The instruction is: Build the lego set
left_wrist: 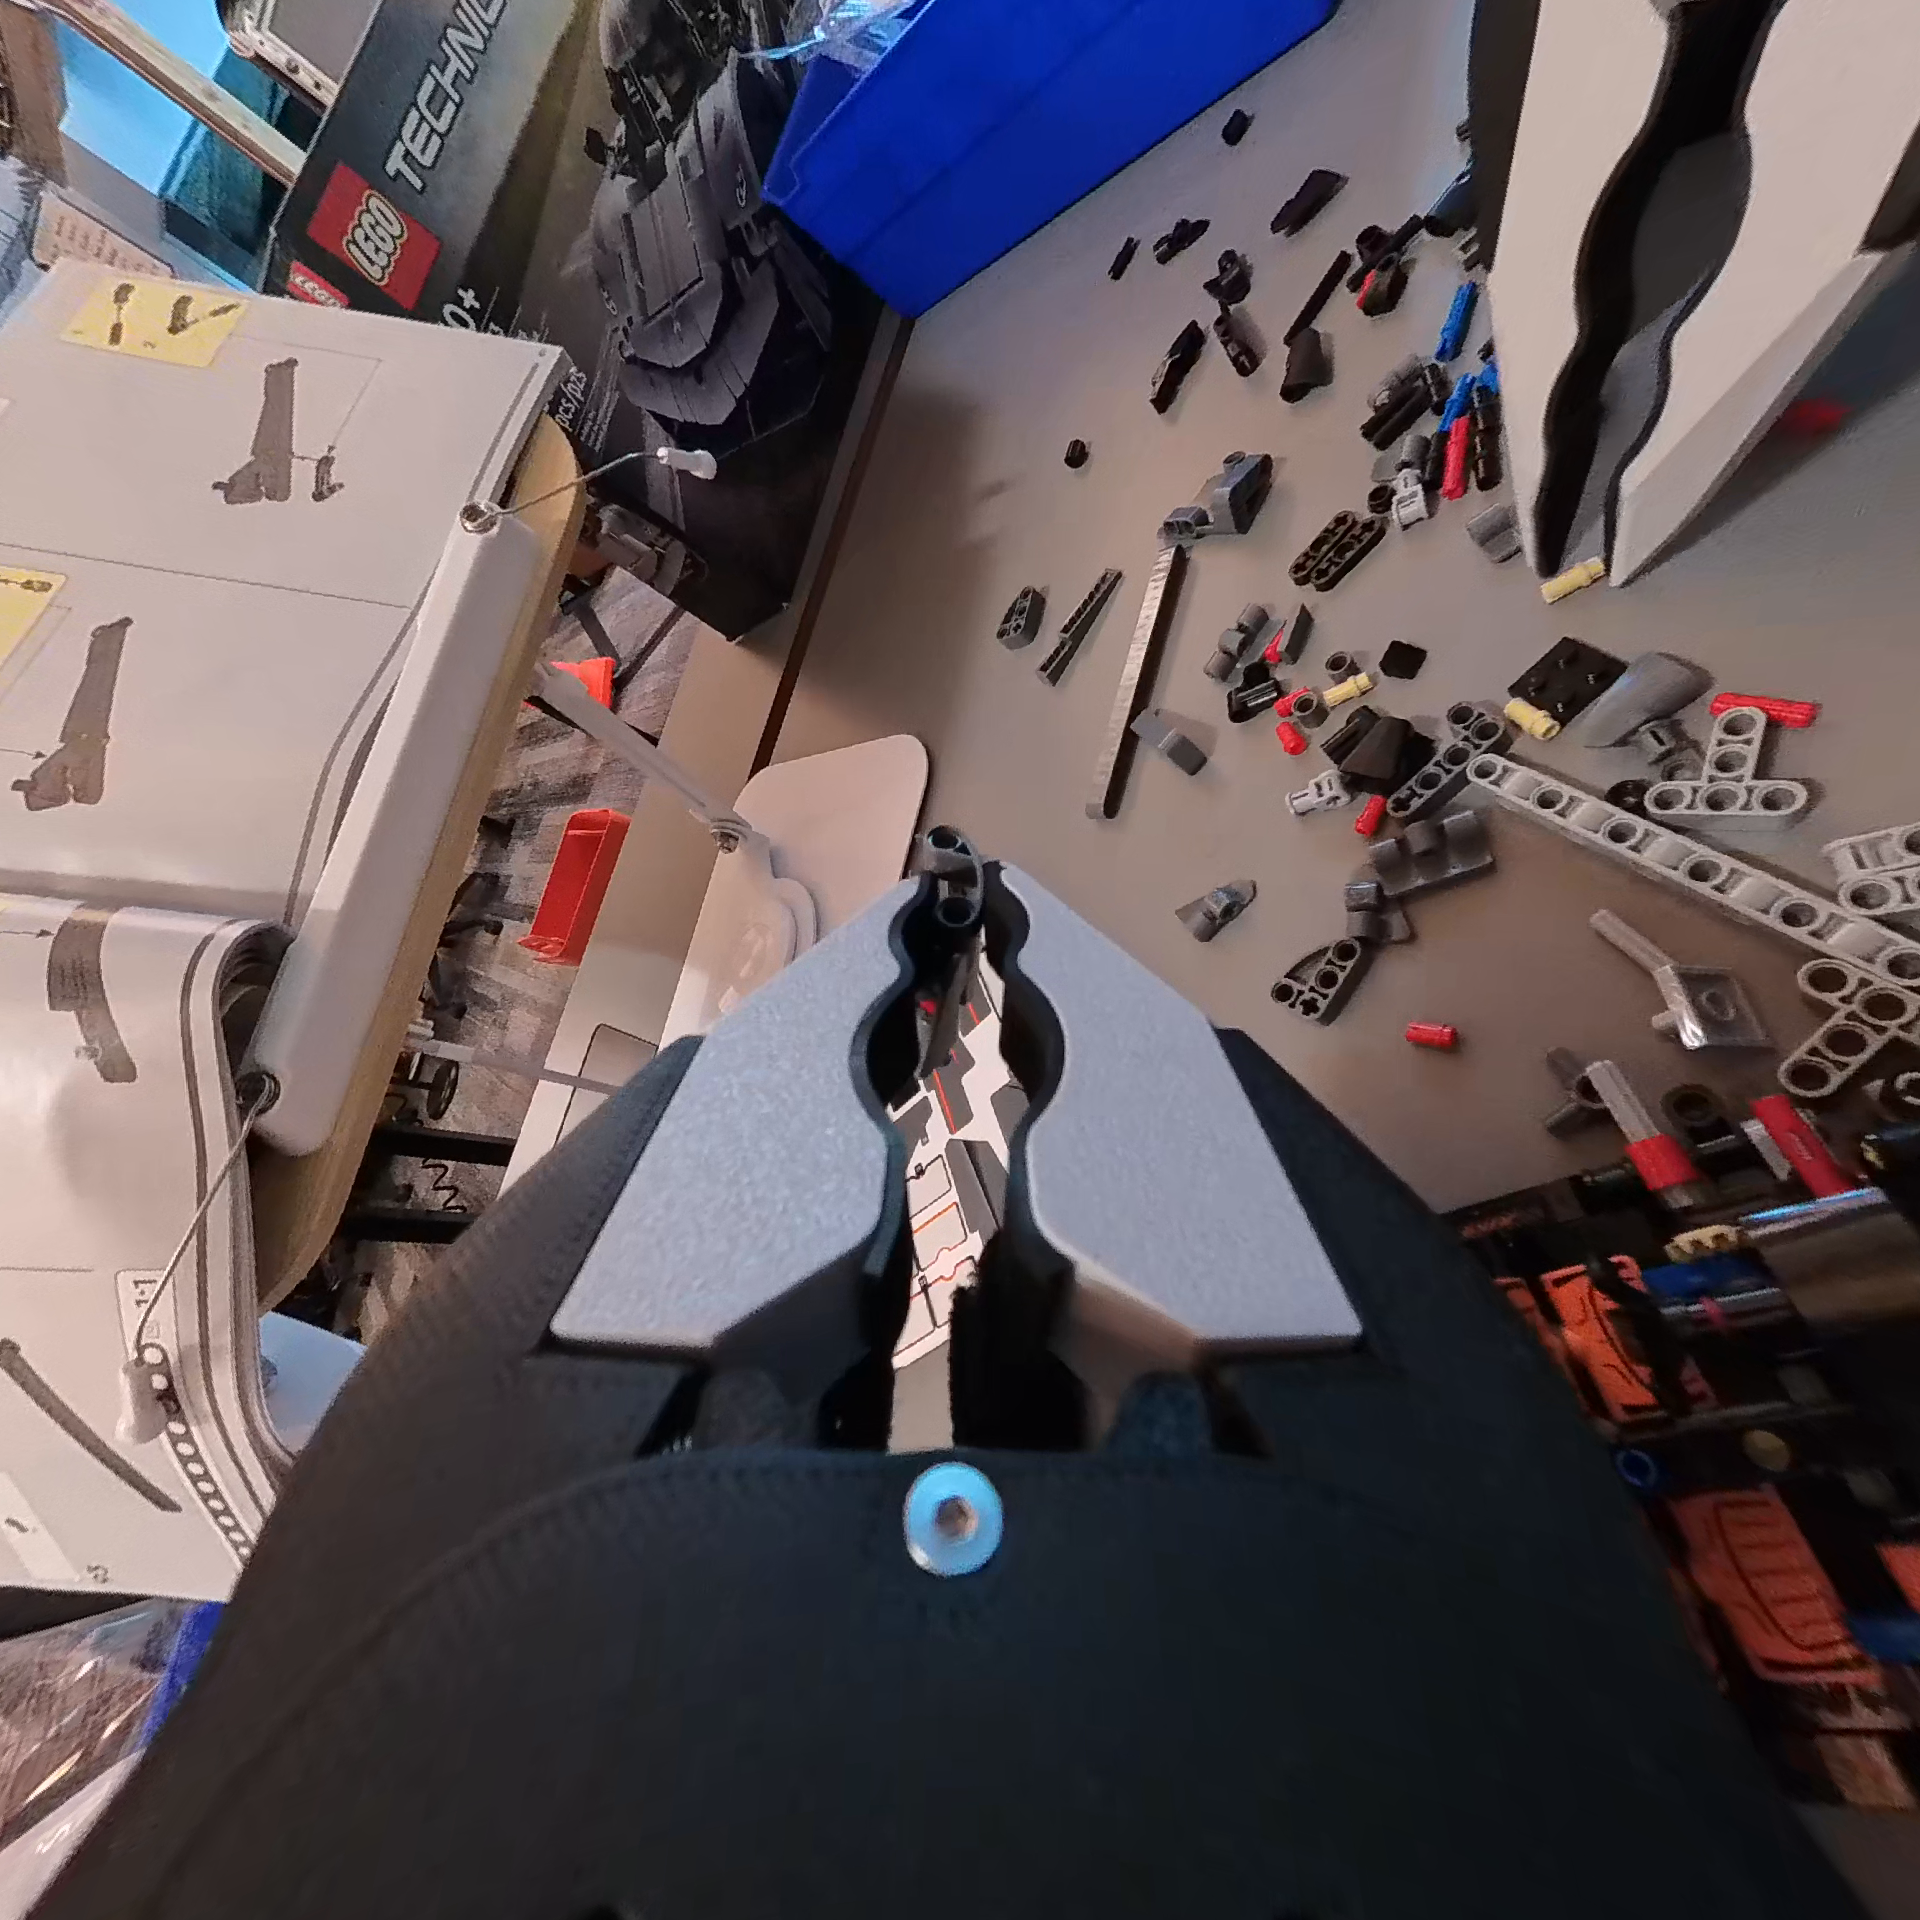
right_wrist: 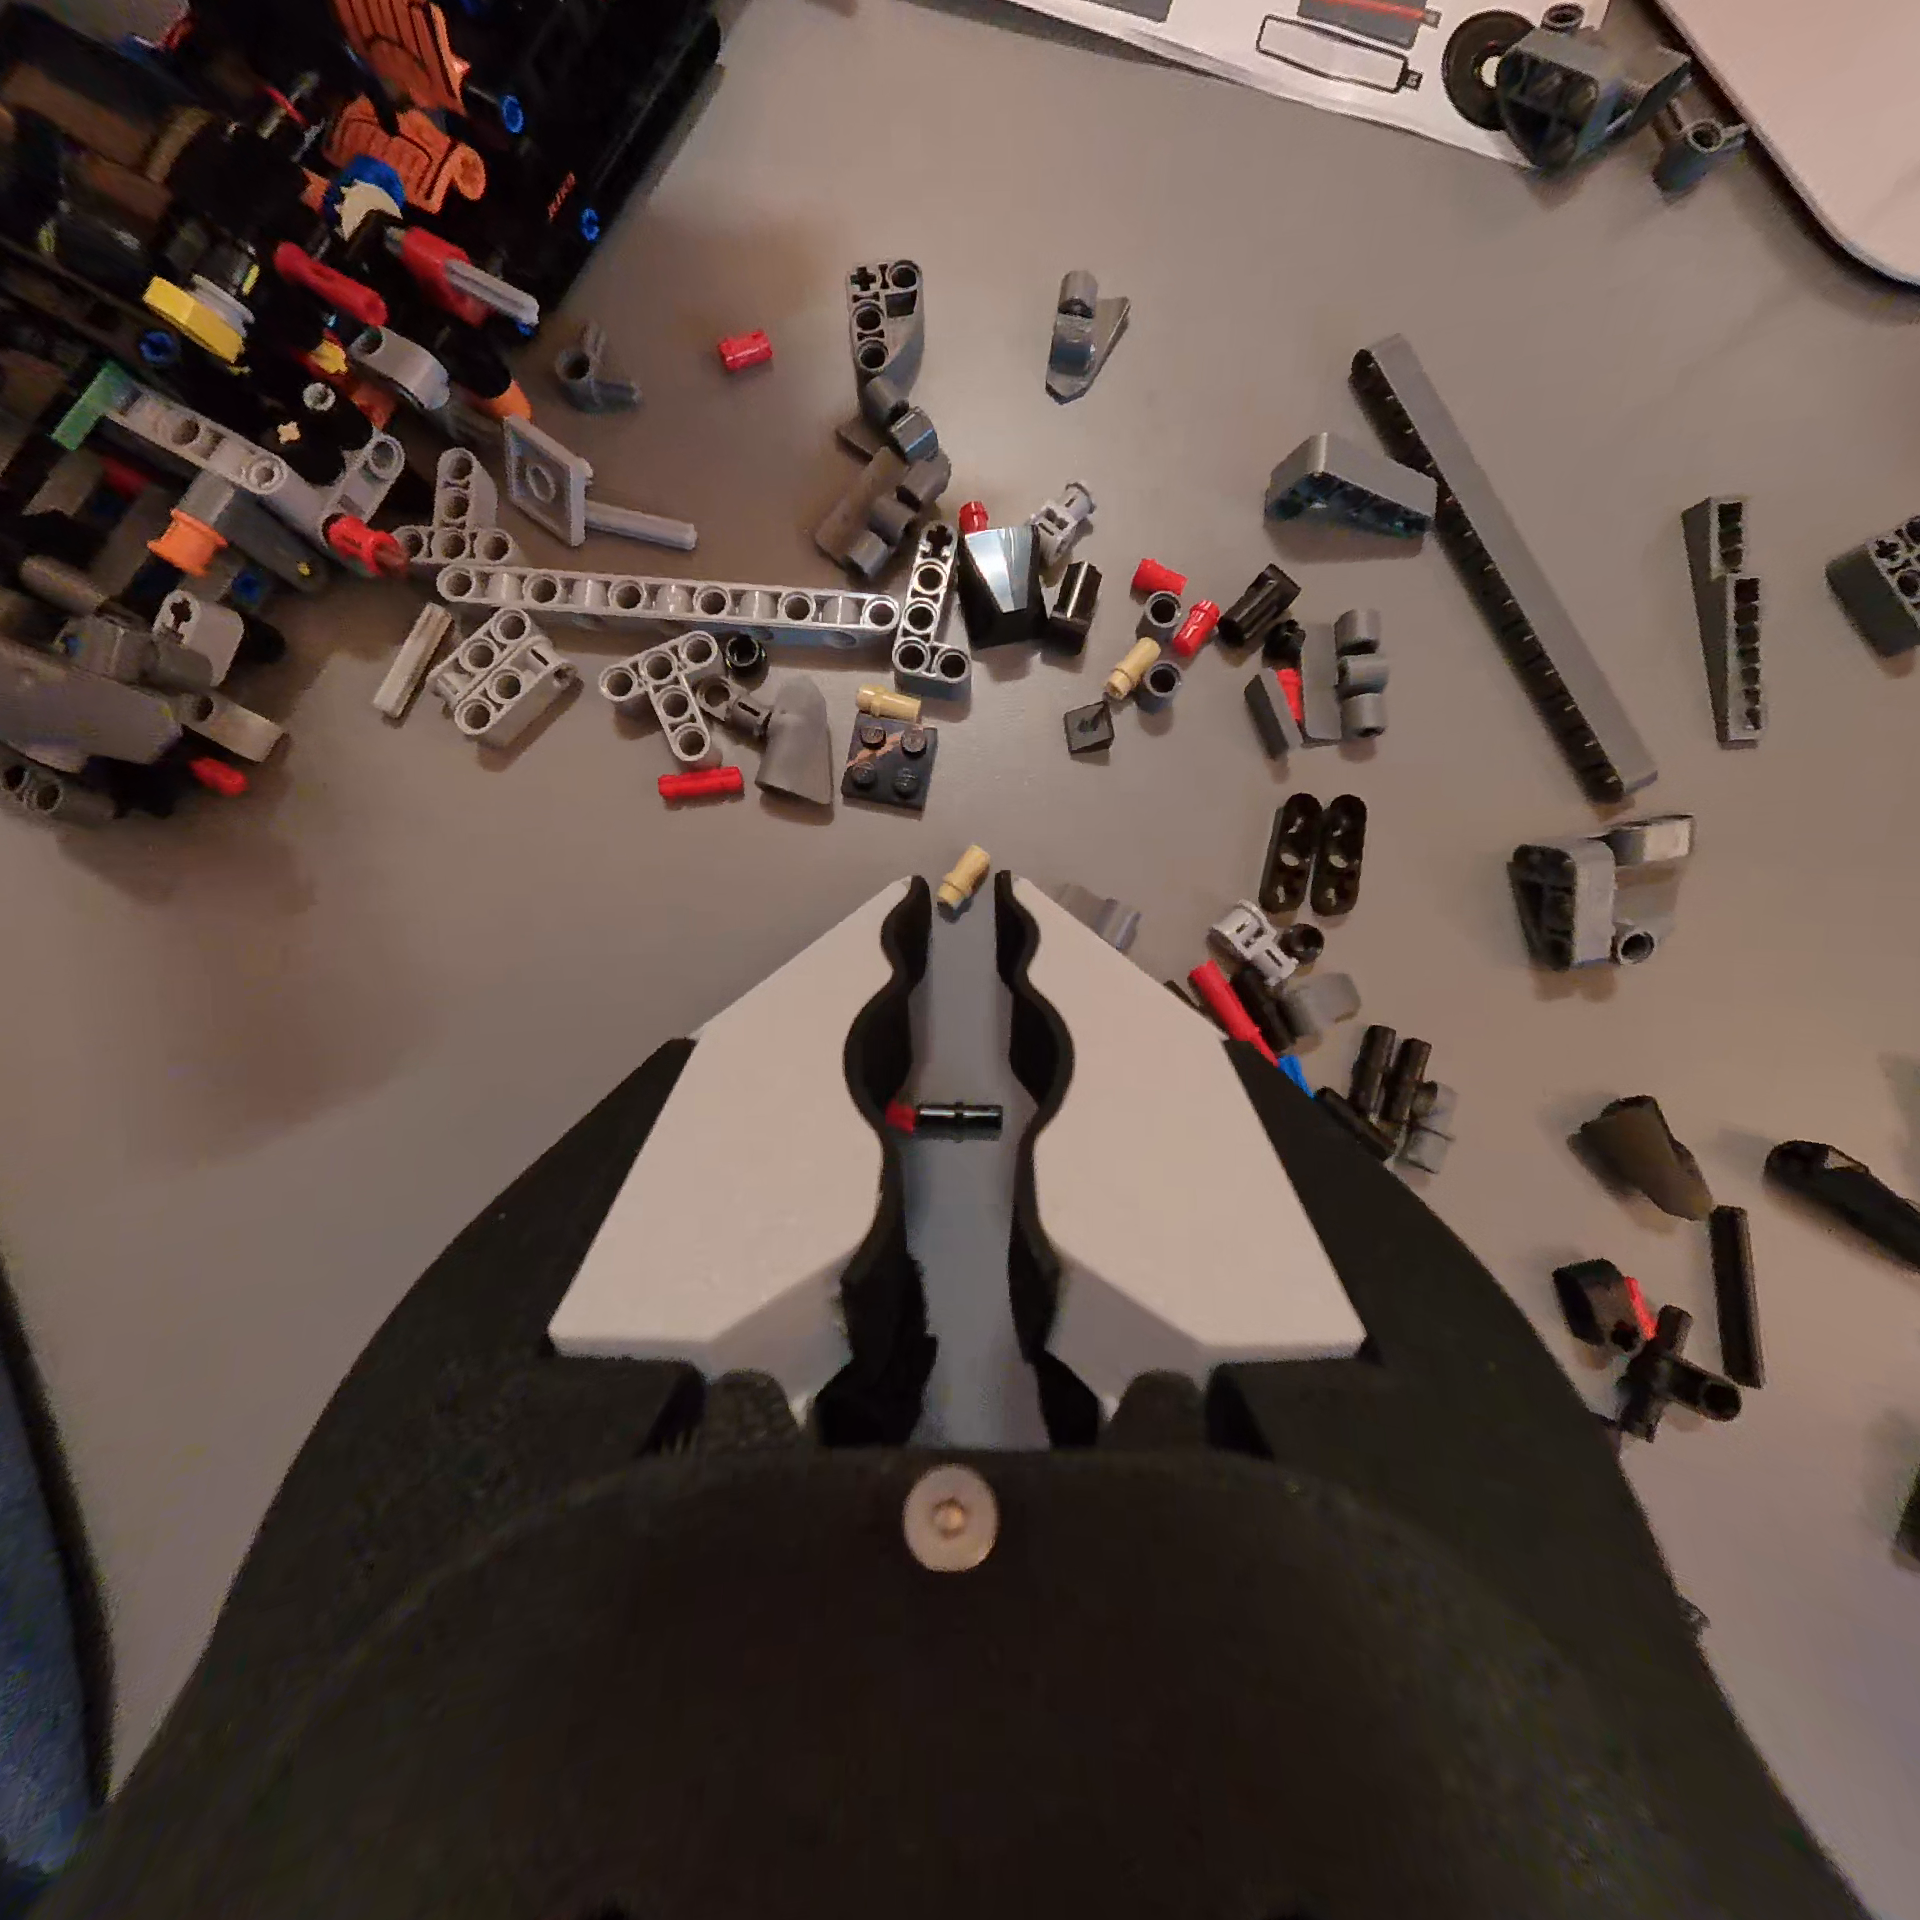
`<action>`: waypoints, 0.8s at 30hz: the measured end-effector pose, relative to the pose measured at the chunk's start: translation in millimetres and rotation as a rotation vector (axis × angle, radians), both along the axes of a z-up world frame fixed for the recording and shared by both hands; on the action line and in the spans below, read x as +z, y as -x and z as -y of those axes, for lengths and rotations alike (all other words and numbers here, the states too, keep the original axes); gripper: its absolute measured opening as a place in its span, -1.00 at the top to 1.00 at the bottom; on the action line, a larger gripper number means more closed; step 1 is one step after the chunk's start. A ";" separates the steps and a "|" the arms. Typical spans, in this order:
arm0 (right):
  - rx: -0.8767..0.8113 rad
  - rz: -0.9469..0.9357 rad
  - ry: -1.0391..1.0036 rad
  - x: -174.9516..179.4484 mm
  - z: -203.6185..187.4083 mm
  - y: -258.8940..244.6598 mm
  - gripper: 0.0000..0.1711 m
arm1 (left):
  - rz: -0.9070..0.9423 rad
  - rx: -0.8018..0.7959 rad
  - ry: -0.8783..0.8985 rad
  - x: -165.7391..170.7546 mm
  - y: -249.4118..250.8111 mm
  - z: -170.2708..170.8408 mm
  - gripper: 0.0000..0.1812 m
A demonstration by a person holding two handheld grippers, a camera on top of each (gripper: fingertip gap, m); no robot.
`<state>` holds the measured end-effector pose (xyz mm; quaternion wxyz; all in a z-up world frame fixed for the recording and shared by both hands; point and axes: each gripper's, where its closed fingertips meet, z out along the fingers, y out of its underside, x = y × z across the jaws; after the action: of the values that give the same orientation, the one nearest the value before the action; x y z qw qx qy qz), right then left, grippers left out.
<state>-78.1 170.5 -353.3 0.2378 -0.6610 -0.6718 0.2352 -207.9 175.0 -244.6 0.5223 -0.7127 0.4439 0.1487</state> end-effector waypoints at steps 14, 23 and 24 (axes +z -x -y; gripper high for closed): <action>0.045 -0.090 -0.031 23.2 -0.6 8.0 0.97 | -0.017 -0.023 0.003 -1.8 -10.1 2.8 0.94; 0.115 -0.161 -0.076 65.1 2.9 9.8 0.97 | 0.017 -0.106 0.106 -9.1 -46.9 12.3 0.93; 0.112 -0.154 -0.073 64.6 1.8 3.3 0.97 | 0.014 -0.122 0.147 -13.5 -55.3 15.3 0.93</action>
<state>-81.4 168.6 -288.7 0.2990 -0.5933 -0.6955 0.2738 -152.6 159.7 -258.1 0.4798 -0.7218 0.4926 0.0787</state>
